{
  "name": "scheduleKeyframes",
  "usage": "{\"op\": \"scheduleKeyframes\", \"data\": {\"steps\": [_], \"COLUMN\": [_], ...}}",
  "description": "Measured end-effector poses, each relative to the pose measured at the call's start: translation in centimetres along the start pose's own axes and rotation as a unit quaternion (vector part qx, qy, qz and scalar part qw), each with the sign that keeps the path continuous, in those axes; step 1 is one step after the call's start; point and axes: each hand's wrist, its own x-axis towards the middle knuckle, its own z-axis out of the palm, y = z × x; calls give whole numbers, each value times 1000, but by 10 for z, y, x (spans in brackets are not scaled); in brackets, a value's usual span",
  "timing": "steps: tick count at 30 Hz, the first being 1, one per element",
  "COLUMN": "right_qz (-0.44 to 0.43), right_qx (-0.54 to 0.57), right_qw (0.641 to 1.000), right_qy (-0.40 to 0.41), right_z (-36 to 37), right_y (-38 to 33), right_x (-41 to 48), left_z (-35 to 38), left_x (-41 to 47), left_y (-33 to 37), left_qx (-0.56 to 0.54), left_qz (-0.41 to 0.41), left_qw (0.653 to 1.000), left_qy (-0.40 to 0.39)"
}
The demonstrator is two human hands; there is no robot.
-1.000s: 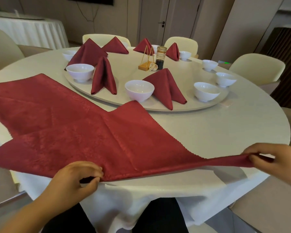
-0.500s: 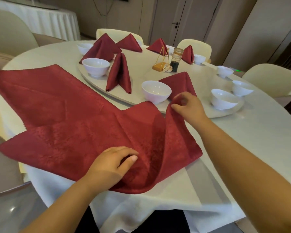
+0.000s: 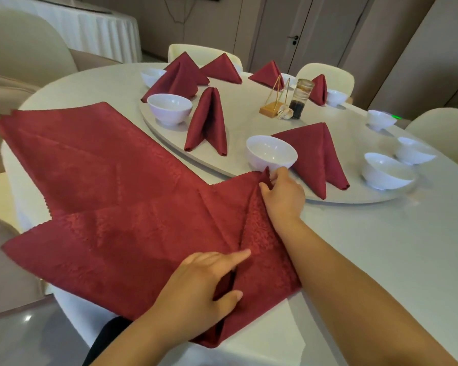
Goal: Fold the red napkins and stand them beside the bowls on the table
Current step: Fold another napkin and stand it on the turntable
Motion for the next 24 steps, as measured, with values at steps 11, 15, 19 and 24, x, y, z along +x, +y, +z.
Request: {"op": "scheduleKeyframes", "data": {"steps": [11, 15, 19, 24], "right_qz": [-106, -306, -284, -119], "right_qx": [144, 77, -60, -104], "right_qw": [984, 943, 938, 952], "right_qy": [24, -102, -191, -263], "right_z": [-52, -52, -46, -53], "right_y": [16, 34, 66, 95], "right_x": [-45, -119, -111, -79], "left_z": [7, 9, 8, 8], "left_x": [1, 2, 2, 3], "left_y": [-1, -1, 1, 0], "left_qx": [107, 131, 155, 186], "left_qz": [52, 49, 42, 46], "left_qw": [992, 990, 987, 981], "left_qy": [33, 32, 9, -1]}}
